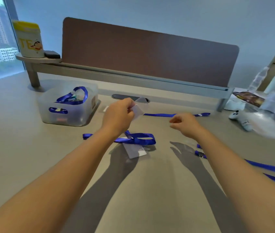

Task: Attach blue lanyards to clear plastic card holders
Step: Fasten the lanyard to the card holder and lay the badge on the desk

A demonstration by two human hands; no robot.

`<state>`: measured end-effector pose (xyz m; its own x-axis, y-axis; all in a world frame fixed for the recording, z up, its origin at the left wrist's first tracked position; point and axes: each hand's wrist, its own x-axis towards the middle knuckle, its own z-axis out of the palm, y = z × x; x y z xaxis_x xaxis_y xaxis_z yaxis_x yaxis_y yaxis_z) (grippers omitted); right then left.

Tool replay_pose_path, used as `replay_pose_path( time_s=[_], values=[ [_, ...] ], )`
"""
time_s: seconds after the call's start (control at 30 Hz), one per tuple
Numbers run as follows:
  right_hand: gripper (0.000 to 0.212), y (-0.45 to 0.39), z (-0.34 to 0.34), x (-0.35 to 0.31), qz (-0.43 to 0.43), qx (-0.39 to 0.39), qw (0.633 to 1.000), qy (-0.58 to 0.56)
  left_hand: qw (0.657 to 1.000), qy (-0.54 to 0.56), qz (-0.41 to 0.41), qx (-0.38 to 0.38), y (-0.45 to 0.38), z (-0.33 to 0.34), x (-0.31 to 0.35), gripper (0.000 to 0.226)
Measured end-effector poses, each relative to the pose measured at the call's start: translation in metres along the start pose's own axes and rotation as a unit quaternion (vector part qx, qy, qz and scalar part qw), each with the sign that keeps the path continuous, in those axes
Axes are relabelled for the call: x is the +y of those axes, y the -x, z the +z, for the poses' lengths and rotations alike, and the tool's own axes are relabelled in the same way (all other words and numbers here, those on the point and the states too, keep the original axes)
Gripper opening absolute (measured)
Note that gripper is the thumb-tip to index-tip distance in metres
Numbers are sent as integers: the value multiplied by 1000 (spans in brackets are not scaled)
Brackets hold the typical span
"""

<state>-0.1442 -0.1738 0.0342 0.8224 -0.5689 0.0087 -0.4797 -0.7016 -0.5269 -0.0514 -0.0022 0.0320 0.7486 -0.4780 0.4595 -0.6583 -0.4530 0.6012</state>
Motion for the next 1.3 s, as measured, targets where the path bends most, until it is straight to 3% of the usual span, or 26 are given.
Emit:
replay_pose_path(
  time_s=[0.23,0.47,0.57,0.67,0.83,1.0,1.3],
  values=[
    [28,17,-11,82,90,-27,995,30,998,7,48,-38,4,58,42,33],
    [23,25,3,107,89,-49,991,91,996,-18,83,-26,3,84,56,28],
    [8,22,2,106,74,-39,993,87,996,-4,90,-16,2,83,61,26],
    [24,22,-3,101,57,-26,997,38,997,33,71,-9,1,80,66,24],
    [25,21,-15,77,17,-22,984,-178,995,97,-2,-16,-1,73,73,18],
    [23,26,-27,43,-37,-5,970,-242,979,179,-78,-58,-2,65,69,18],
    [26,25,-21,12,1,-23,948,-317,987,151,-46,-35,6,57,55,22]
  ],
)
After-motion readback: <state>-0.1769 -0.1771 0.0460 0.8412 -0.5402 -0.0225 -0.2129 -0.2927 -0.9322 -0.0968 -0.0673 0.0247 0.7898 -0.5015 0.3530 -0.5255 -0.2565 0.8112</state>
